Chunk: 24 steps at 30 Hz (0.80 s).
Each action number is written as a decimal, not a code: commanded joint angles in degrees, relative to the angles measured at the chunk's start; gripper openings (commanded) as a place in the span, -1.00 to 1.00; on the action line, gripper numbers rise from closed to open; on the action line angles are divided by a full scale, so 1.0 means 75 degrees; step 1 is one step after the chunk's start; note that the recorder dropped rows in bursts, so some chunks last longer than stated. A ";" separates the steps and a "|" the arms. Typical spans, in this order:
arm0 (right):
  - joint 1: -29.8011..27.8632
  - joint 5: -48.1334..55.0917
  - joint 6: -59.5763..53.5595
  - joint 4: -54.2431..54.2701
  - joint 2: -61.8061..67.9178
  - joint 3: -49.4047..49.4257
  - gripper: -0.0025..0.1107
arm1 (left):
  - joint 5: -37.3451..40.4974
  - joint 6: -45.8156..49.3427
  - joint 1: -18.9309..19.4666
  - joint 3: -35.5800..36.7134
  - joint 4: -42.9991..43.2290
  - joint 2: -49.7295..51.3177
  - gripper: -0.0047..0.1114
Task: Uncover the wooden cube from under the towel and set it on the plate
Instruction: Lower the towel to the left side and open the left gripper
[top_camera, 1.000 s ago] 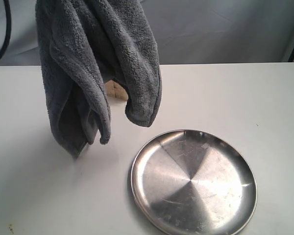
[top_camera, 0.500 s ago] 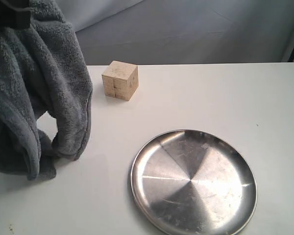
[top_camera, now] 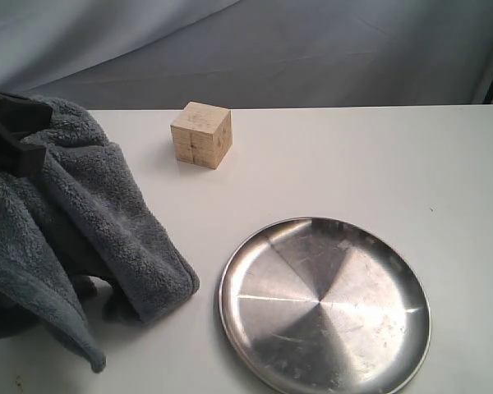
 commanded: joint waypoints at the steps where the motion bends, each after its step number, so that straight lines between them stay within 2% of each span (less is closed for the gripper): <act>1: 0.0015 -0.0056 -0.0025 0.0036 -0.0046 0.0028 -0.96 | -0.0068 -0.0019 0.0019 0.0007 0.0026 -0.0004 -0.92; 6: 0.0015 -0.0056 -0.0025 0.0036 -0.0046 0.0028 -0.96 | -0.0230 -0.0019 0.0019 0.0358 0.0026 0.0481 -0.92; 11: 0.0015 -0.0056 -0.0025 0.0036 -0.0046 0.0028 -0.96 | -0.1009 -0.0019 0.0019 0.0709 0.0026 0.0829 -0.92; 24: 0.0015 -0.0056 -0.0025 0.0036 -0.0046 0.0028 -0.96 | -0.0967 -0.0019 0.0019 0.0727 -0.0002 0.1762 -0.92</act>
